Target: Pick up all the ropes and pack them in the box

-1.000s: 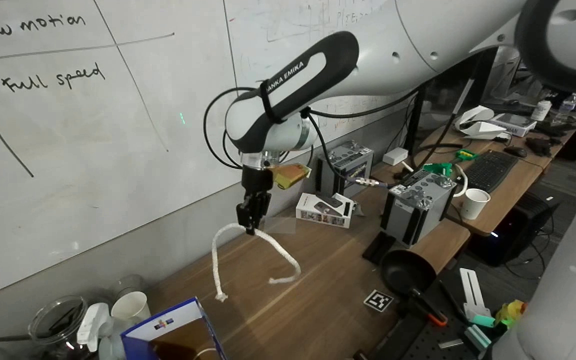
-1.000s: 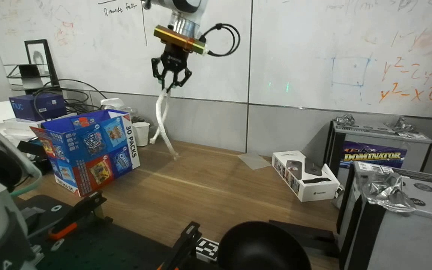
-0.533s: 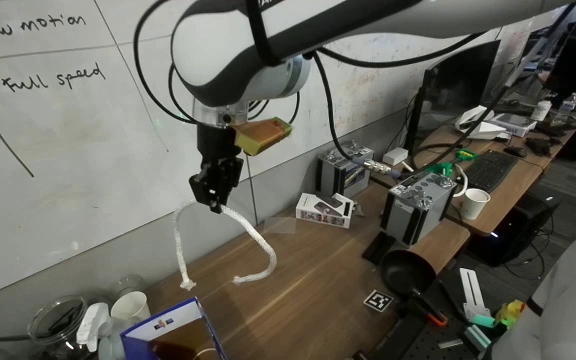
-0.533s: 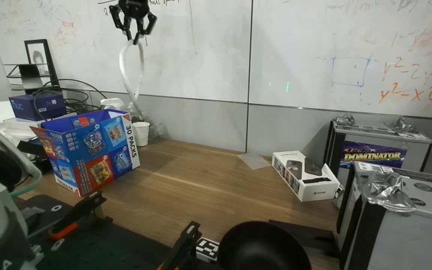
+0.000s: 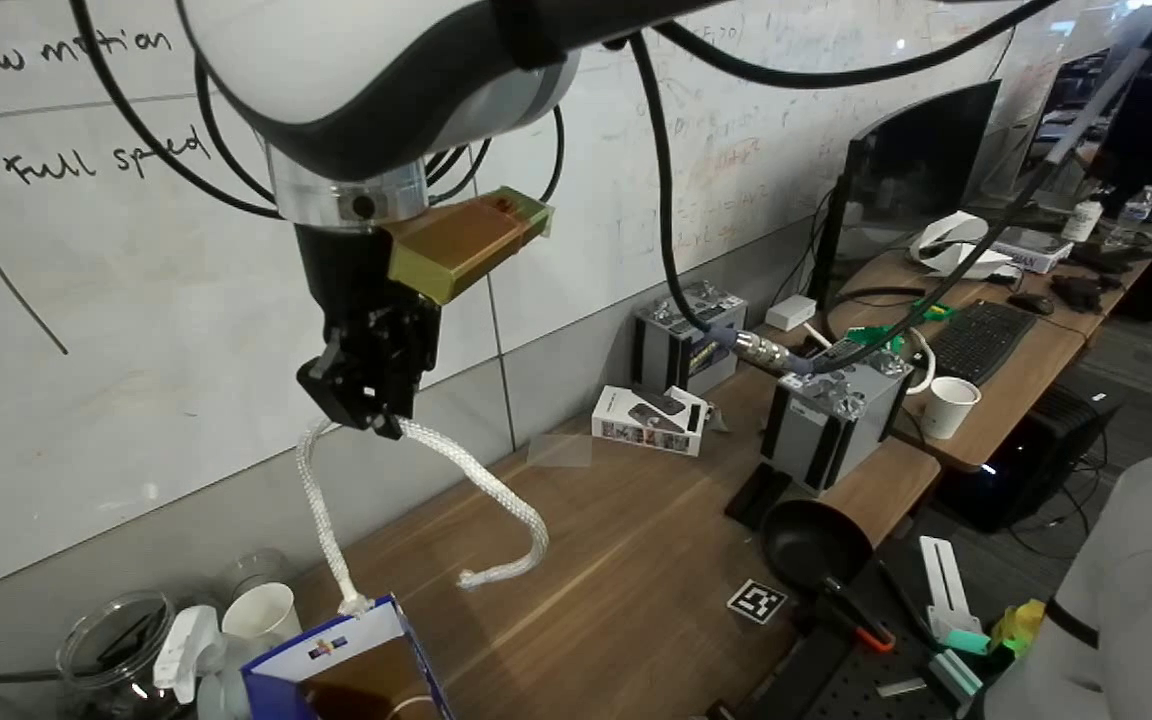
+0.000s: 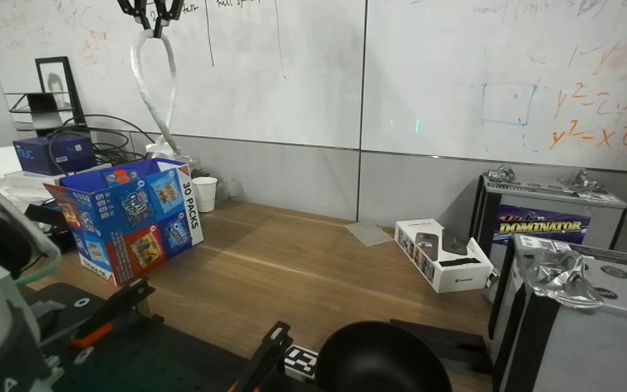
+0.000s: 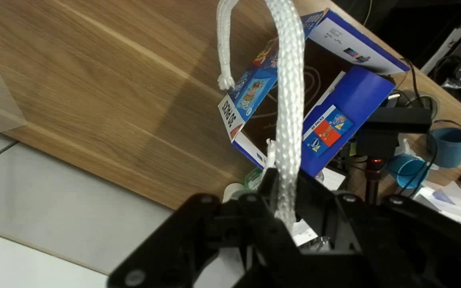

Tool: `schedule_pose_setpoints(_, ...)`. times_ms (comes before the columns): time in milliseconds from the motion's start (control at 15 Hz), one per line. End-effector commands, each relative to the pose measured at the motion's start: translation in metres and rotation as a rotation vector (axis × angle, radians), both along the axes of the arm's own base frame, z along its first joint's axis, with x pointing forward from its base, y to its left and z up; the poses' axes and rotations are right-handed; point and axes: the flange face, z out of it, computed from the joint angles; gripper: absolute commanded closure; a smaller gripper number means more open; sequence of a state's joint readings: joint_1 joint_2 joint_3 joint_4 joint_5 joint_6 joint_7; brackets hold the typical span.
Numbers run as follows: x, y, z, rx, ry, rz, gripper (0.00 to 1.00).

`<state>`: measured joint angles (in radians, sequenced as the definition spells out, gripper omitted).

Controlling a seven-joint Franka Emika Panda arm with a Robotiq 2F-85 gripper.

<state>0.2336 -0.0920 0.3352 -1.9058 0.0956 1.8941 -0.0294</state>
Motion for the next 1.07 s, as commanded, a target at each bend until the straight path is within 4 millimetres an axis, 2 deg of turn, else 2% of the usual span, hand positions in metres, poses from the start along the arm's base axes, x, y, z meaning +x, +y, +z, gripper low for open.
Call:
schedule_pose_setpoints(0, 0.003, 0.028, -0.010, -0.039, 0.034, 0.024, 0.93)
schedule_pose_setpoints(200, 0.009, 0.045, -0.032, -0.048, 0.080, 0.047, 0.92)
schedule_pose_setpoints(400, 0.016, 0.061, -0.045, -0.054, 0.113, 0.041, 0.92)
schedule_pose_setpoints(667, 0.024, 0.081, -0.050, -0.060, 0.147, 0.007, 0.92)
schedule_pose_setpoints(1000, 0.024, 0.101, -0.039, -0.074, 0.163, -0.061, 0.93)
